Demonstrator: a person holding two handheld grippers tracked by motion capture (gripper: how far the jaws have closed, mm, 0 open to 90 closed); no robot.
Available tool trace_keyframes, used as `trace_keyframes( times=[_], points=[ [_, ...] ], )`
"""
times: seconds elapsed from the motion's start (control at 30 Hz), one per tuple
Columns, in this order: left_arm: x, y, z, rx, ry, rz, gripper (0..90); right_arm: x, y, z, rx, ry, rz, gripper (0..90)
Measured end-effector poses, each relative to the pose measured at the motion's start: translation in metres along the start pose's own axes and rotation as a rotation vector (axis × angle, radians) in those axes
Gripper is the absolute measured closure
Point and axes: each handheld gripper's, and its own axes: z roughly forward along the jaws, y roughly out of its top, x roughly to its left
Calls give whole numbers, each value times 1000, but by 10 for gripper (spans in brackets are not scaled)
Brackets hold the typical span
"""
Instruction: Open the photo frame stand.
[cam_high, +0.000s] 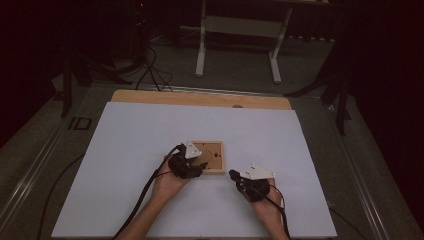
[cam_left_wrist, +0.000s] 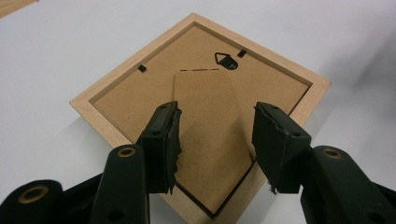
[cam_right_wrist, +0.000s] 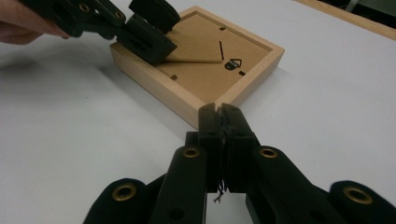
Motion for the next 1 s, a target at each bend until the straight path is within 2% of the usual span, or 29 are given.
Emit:
trace_keyframes(
  times=[0.17,0.4,0.63,1.0],
  points=[
    [-1,0,1,0,3,-1,510,1,2,4,10,-7,-22,884],
    [-1,-1,2,-2,17,9,515,-1,8,11,10,-16,-30,888],
    [-3,-4,2,-4,41,10,521,3,10,23,16,-7,-31,888],
    [-9,-4,1,-2,69,48,564,3,10,36,24,2,-20,889]
  ],
)
